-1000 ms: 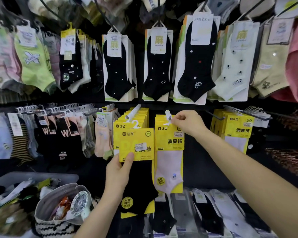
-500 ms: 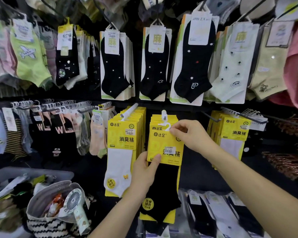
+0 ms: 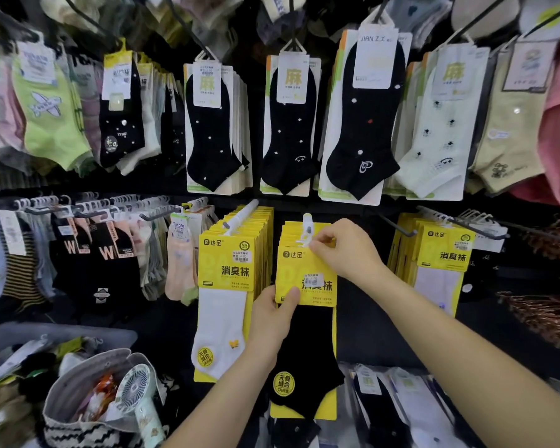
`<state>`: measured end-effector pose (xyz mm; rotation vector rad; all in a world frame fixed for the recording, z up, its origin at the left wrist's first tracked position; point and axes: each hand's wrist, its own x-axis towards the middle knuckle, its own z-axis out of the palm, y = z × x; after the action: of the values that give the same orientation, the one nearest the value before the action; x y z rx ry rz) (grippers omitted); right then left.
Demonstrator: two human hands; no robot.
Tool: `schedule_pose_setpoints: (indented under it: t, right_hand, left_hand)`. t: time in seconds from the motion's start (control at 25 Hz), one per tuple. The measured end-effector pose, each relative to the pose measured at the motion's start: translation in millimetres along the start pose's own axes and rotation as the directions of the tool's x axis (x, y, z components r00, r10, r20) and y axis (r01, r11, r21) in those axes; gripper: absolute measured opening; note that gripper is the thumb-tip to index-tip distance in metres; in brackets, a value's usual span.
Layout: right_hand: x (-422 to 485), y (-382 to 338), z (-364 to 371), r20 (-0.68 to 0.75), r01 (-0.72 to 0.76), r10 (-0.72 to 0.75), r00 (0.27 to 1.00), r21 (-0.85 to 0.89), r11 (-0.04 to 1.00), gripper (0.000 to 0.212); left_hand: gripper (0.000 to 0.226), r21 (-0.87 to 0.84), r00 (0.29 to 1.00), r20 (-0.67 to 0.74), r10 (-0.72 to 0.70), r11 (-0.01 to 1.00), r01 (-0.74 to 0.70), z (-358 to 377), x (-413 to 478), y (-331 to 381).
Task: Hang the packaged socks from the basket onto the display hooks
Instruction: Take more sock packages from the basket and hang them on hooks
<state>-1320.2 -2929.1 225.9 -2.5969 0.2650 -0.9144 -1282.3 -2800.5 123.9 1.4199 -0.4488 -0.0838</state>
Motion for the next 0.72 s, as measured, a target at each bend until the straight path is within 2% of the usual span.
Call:
schedule_pose_setpoints:
  t: [0.12,0.32,0.6,0.72]
  right_hand:
    - [-5.6,-0.1,4.3,0.007,0.015,-0.015,1.0,-0.053,0.998,0.021]
    - [-8.8,1.4,-3.2,-0.079,-0.022,0.037,0.996,0.178,0.984,0.012]
    - [4.1,-6.1,-3.0,-0.005,-0.125,0.128,0.992,0.203,0.971,0.019]
    - [1.1,-2.7,2.3,-0.025,-0.141,0.15,0.988,0.213,0.967,0.013]
  left_hand:
    - [0.009,0.039,1.0,-0.006,0.015,0.999,-0.014,-4.0,-4.0,-7.2]
    - [0.007,0.087,0.988,0.012,0.154,0.984,-0.154,-2.6,-3.9,6.5]
    - [0.004,0.019,0.997,-0.008,0.071,0.997,-0.071,2.1,-2.3,11.1]
    - [0.018,0.087,0.998,-0.044,0.051,0.995,-0.047,-0.4,-3.6,2.2]
